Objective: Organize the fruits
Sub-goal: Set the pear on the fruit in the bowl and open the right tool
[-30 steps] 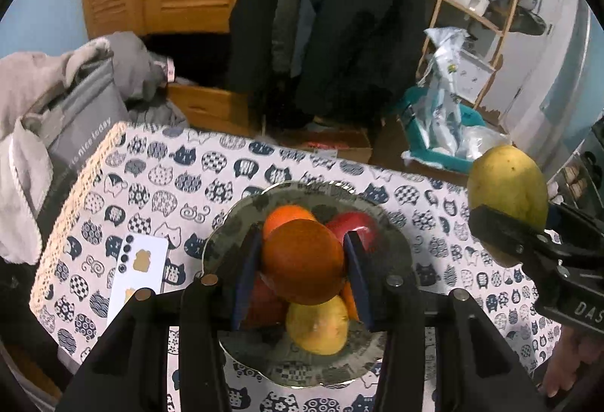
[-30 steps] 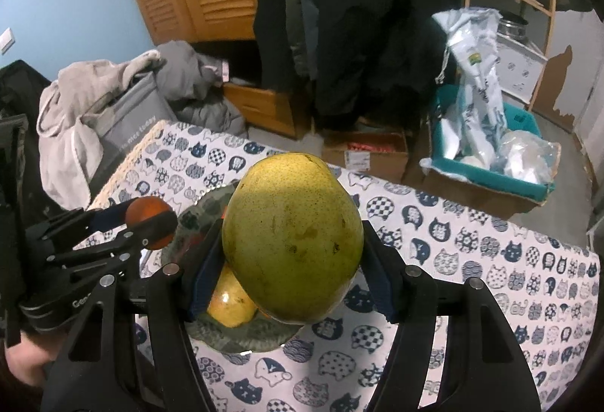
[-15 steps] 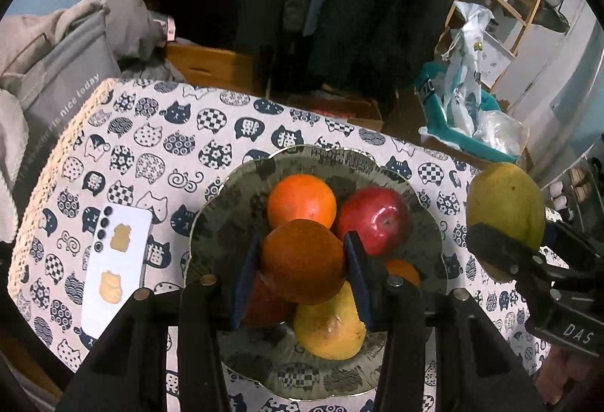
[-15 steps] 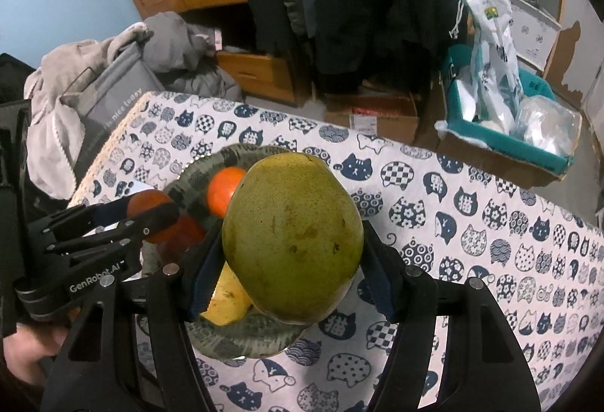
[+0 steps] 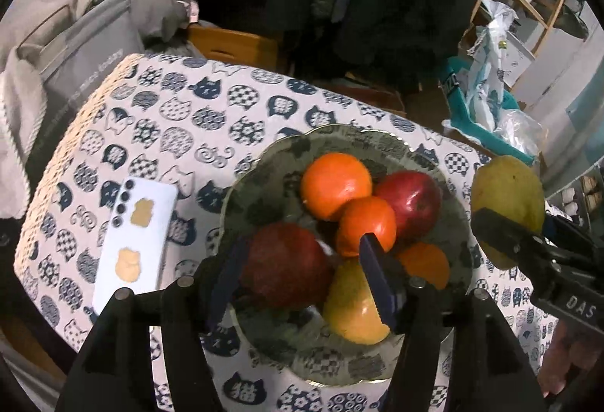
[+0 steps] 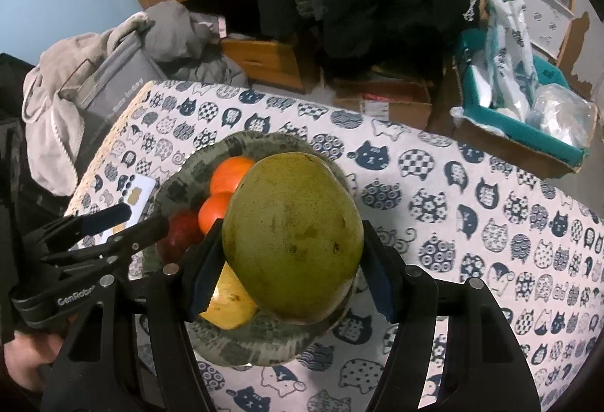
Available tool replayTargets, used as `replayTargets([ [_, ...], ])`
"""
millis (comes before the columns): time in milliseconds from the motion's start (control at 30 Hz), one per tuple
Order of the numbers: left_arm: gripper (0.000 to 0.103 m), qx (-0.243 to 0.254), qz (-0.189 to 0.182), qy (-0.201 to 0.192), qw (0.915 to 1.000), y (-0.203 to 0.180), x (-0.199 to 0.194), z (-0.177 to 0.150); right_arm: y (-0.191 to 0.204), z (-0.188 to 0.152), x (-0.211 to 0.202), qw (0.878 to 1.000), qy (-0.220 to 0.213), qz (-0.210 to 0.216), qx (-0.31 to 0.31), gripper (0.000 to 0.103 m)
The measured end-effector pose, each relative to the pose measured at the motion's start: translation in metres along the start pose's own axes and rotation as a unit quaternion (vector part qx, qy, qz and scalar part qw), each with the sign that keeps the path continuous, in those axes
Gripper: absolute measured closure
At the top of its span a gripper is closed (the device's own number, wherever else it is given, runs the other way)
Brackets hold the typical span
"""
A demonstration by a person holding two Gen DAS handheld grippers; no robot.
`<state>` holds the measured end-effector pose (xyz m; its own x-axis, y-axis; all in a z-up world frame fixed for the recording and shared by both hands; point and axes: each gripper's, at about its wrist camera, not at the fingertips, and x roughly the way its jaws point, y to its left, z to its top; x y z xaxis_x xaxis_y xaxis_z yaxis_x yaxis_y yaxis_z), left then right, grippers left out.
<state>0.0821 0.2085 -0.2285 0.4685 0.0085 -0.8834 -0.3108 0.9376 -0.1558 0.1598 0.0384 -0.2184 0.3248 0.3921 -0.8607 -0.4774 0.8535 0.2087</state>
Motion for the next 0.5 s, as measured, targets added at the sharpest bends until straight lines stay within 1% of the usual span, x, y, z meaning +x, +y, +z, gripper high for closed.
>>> replayTargets([
  [100,0.036,-0.002,0.01,-0.001,0.9999,0.006,-0.005,-0.003,0.007,-0.001,0.009,1.0,0.009,0.006,-0.004,0.036],
  [333,0.036,-0.01,0.016,-0.002,0.9998,0.018,-0.014,-0.007,0.021,-0.006,0.029,0.999,0.033,0.011,-0.016,0.036],
  [500,0.036,-0.013,0.019,-0.009,0.9997,0.021,-0.023,-0.008,0.029,-0.006,0.039,0.998,0.048,0.018,-0.021,0.035],
])
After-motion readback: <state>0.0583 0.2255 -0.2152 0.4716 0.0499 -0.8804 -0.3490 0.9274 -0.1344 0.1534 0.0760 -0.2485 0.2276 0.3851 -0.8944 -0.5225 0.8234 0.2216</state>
